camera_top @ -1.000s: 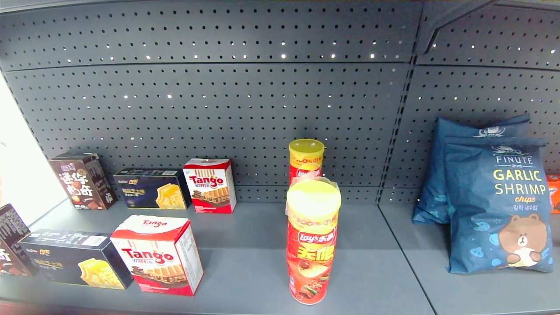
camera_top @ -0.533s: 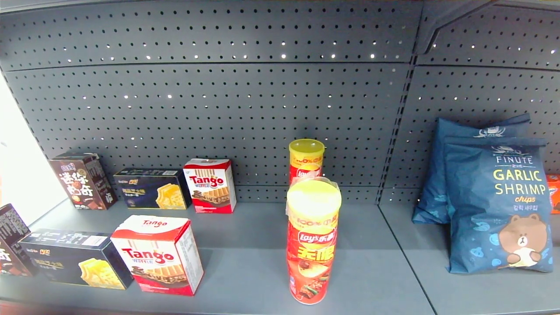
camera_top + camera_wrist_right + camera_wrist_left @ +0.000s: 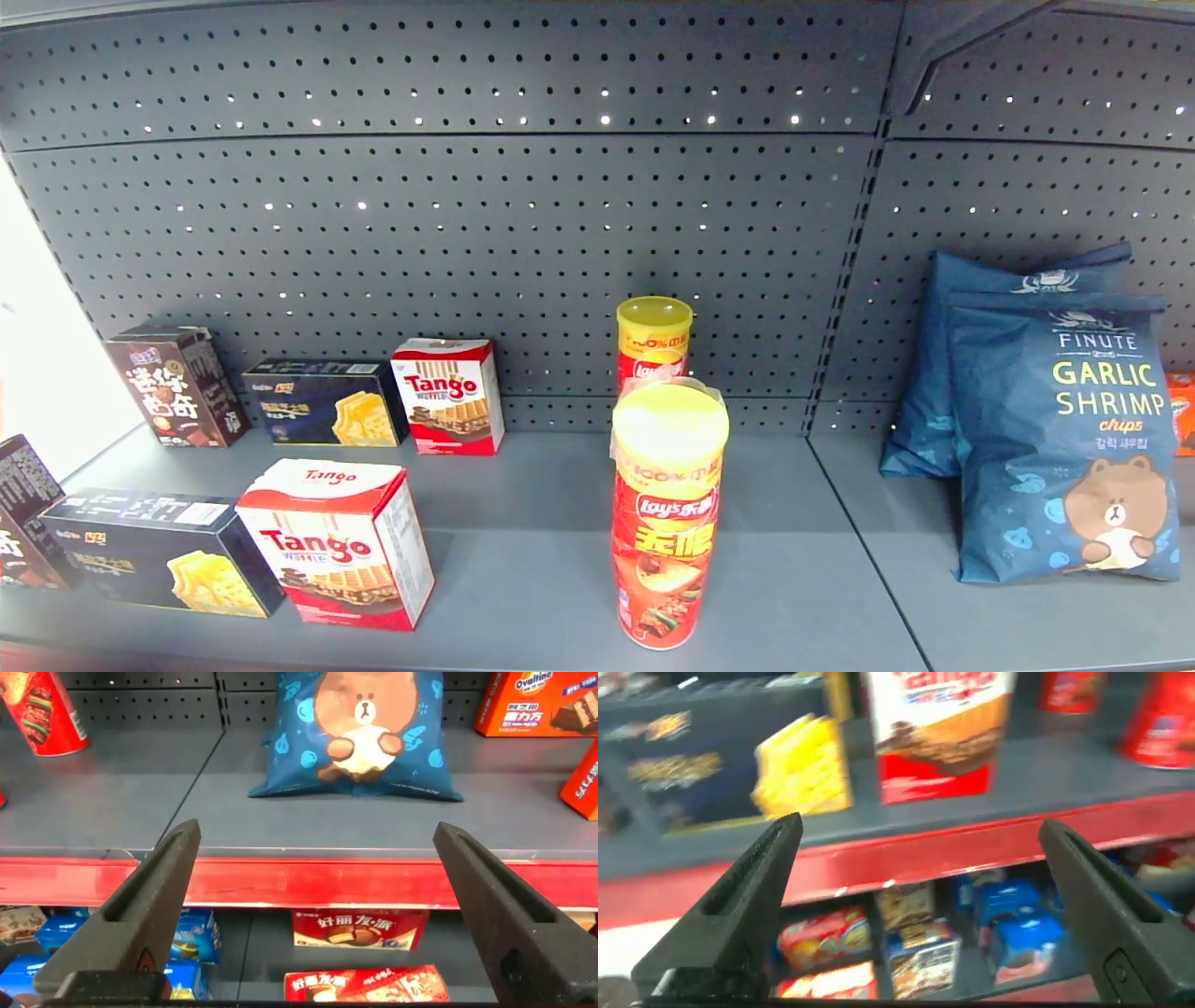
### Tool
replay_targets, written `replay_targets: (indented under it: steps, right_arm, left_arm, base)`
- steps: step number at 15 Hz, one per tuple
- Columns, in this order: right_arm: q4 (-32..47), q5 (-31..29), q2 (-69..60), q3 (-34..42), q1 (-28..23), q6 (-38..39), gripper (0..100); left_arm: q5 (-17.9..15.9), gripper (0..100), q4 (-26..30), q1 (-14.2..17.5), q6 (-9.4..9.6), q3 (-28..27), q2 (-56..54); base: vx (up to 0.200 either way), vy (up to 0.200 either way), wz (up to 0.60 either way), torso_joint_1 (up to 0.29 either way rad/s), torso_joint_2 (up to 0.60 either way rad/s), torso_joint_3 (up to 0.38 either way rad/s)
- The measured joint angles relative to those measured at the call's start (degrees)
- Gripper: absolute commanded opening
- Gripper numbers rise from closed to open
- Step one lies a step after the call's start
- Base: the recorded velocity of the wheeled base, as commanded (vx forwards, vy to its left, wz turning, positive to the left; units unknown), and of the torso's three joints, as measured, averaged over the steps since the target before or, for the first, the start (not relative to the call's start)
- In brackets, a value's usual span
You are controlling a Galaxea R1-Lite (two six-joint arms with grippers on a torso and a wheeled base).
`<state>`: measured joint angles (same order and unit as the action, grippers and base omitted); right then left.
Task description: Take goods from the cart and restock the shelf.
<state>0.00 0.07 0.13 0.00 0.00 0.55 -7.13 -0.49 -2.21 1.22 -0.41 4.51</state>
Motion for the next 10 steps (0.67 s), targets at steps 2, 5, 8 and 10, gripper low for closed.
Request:
replay_targets:
  steps: [2, 5, 8, 10]
  right_arm:
    - [0.0, 0.0, 0.0, 0.0, 0.0, 0.0, 100]
    - [0.0, 0.0, 0.0, 0.0, 0.0, 0.0, 100]
    - [0.0, 0.0, 0.0, 0.0, 0.0, 0.1, 100]
    - [0.0, 0.0, 0.0, 0.0, 0.0, 0.0, 100]
  left_arm:
    - [6.0, 100, 1.1, 2.2, 1.02, -0.1, -1.7]
    - [2.9, 100, 0.6, 2.4, 0.55, 0.3, -3.5]
    - [4.2, 100, 0.6, 2.4, -0.32, 0.4, -4.2]
    - [5.2, 100, 0.6, 2.4, -0.95, 0.4, -4.3]
  base:
    - [0.000, 0.000, 0.00, 0.000, 0.00, 0.000]
    - [0.000, 0.000, 0.00, 0.000, 0.00, 0.000]
    - [0.000, 0.000, 0.00, 0.000, 0.00, 0.000]
    - [0.000, 0.000, 0.00, 0.000, 0.00, 0.000]
